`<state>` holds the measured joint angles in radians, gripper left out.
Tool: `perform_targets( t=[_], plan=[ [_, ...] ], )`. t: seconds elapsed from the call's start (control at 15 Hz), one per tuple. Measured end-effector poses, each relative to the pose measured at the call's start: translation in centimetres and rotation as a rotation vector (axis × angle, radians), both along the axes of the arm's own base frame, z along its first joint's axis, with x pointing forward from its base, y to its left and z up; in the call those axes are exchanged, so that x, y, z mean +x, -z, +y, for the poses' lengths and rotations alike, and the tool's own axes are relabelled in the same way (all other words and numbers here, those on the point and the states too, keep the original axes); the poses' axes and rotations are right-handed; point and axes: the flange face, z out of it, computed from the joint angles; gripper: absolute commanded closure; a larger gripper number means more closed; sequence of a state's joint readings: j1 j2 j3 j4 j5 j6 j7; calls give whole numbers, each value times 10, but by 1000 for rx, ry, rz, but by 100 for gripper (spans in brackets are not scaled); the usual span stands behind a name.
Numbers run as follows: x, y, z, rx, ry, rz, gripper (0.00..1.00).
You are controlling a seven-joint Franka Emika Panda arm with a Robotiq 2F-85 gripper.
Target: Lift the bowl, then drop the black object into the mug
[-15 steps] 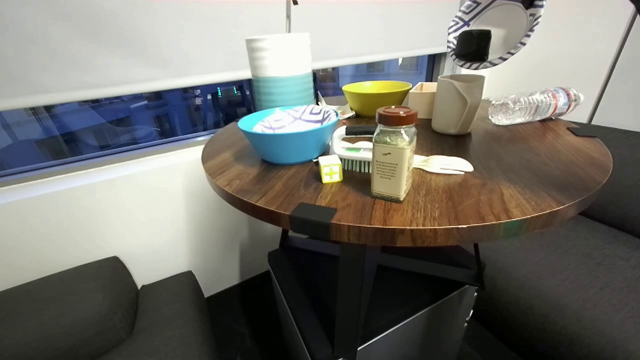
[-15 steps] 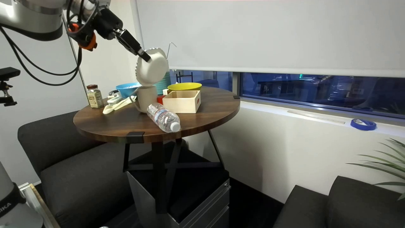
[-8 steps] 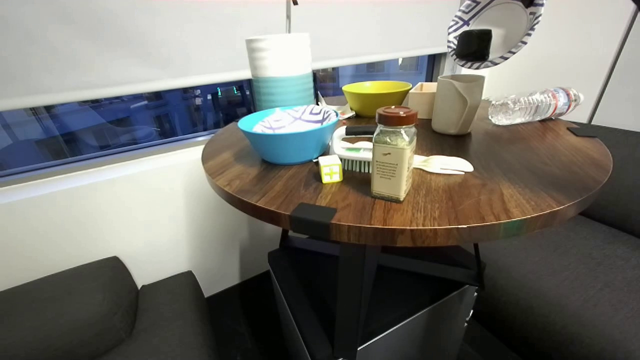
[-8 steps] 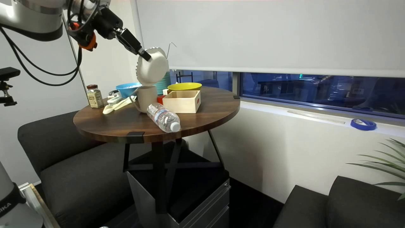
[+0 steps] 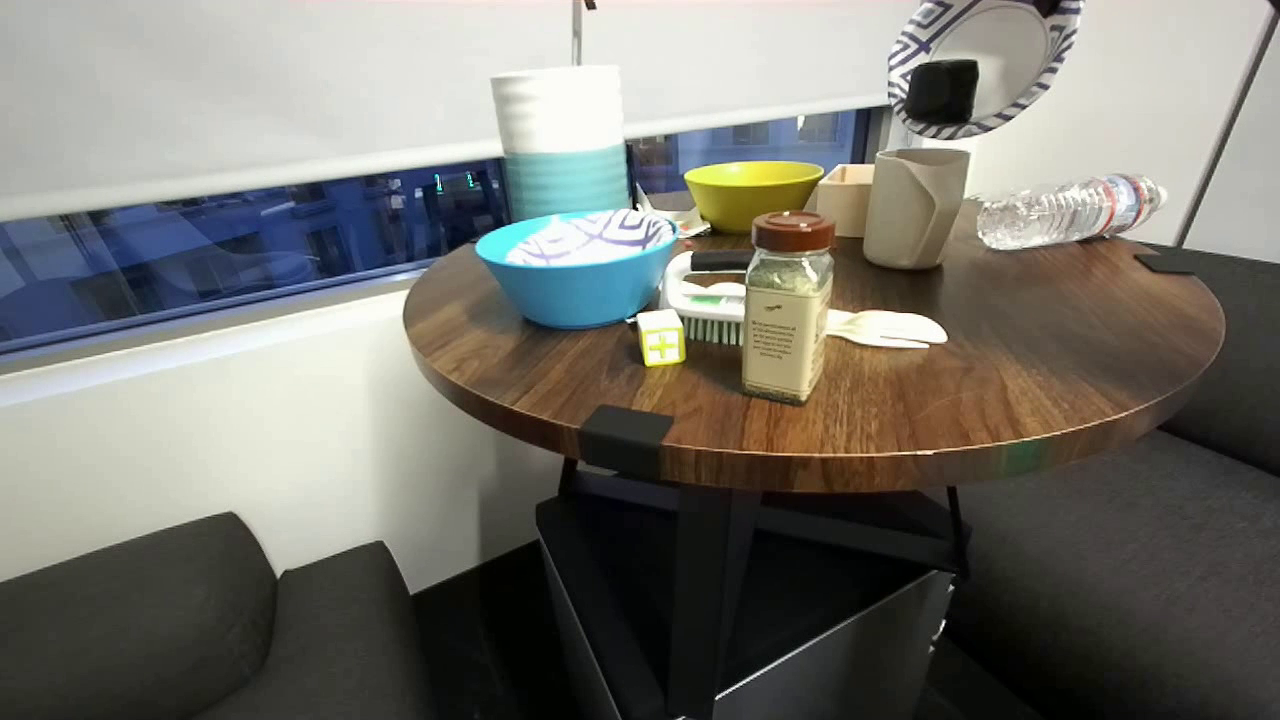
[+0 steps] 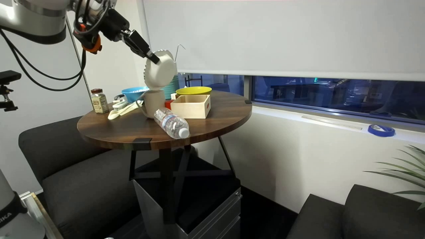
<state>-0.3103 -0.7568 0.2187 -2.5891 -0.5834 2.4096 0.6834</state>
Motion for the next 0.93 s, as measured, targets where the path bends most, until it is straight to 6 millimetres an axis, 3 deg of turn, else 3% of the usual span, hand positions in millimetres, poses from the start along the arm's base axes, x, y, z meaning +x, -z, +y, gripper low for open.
perform_targets(
  t=[0.93],
  plan=[
    [1, -4, 0, -34, -73, 13, 99]
  ],
)
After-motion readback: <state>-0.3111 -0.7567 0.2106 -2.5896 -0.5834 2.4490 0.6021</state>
